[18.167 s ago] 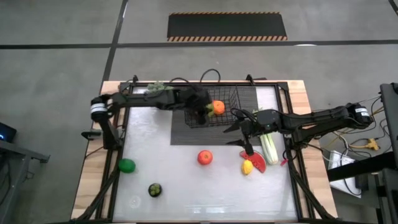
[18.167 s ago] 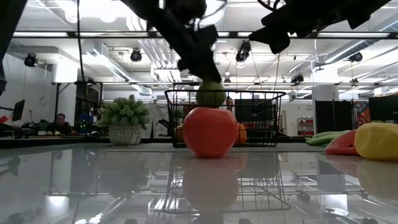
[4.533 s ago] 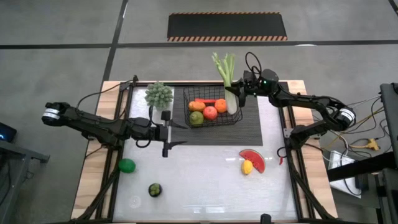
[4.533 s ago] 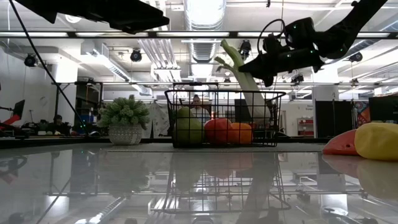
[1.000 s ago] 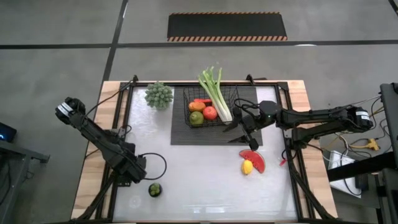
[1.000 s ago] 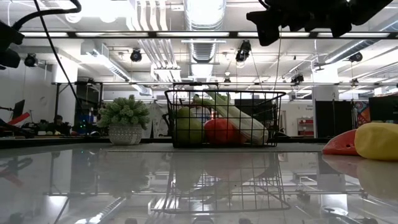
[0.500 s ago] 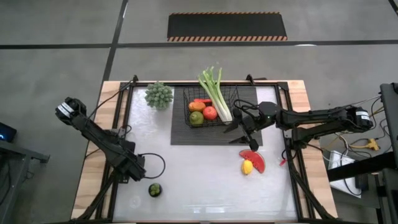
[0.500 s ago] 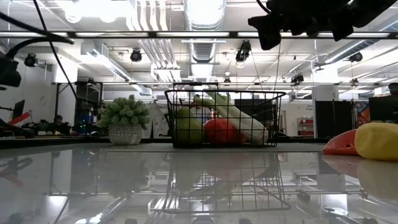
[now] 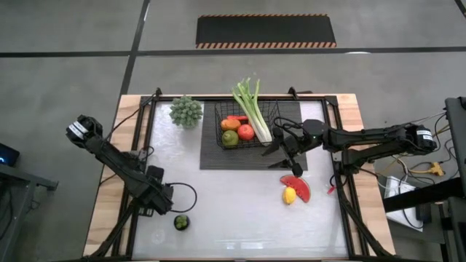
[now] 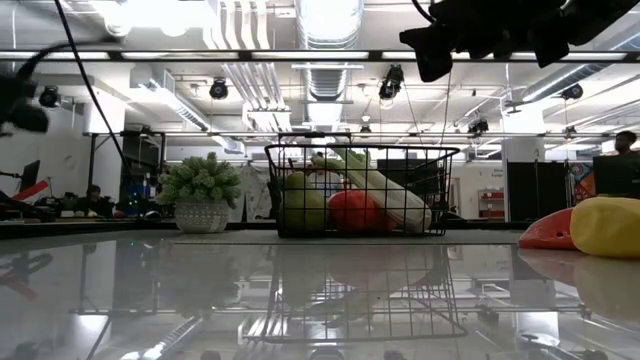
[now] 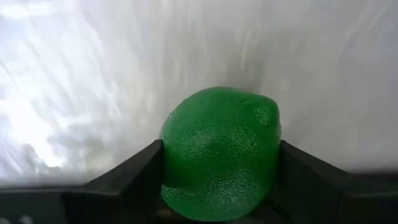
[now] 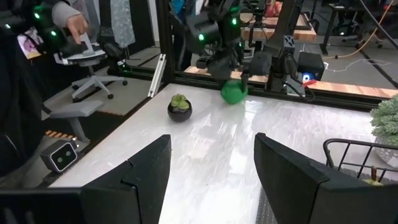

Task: Build produce basket
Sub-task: Put the green lime into the black wire basket

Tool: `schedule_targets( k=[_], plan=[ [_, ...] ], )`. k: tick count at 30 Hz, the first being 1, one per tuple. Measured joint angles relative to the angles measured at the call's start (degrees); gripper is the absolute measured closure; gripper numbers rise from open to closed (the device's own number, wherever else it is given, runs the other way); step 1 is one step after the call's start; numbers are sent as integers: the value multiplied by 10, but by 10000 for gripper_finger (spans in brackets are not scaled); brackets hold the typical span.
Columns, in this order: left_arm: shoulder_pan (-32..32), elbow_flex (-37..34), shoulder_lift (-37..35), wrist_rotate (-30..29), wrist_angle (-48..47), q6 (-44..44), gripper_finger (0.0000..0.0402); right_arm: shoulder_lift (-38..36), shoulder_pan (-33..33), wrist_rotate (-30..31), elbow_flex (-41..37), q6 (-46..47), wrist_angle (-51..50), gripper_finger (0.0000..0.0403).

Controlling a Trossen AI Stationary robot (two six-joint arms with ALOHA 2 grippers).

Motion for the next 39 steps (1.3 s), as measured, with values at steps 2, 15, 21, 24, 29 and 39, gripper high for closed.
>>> schedule_targets(
  k=[2, 15, 21, 24, 29, 39],
  plan=[
    [3, 23, -3, -56, 1, 0, 155, 0, 0, 0, 0, -5, 0, 188],
    [67, 199, -56, -465, 84, 90, 158, 104, 0, 1, -7, -15, 154, 188],
    [112, 139, -97, -455, 380, 295, 158, 140, 2, 1, -4, -16, 222, 188],
    [143, 94, -106, -425, 502, 319, 158, 143, 8, 1, -4, -24, 228, 188],
    [191, 19, -100, -421, 650, 316, 158, 143, 27, 45, -4, -39, 228, 188],
    [261, -48, -22, -371, 852, 315, 159, 145, 37, 116, -4, -4, 206, 183]
  ],
)
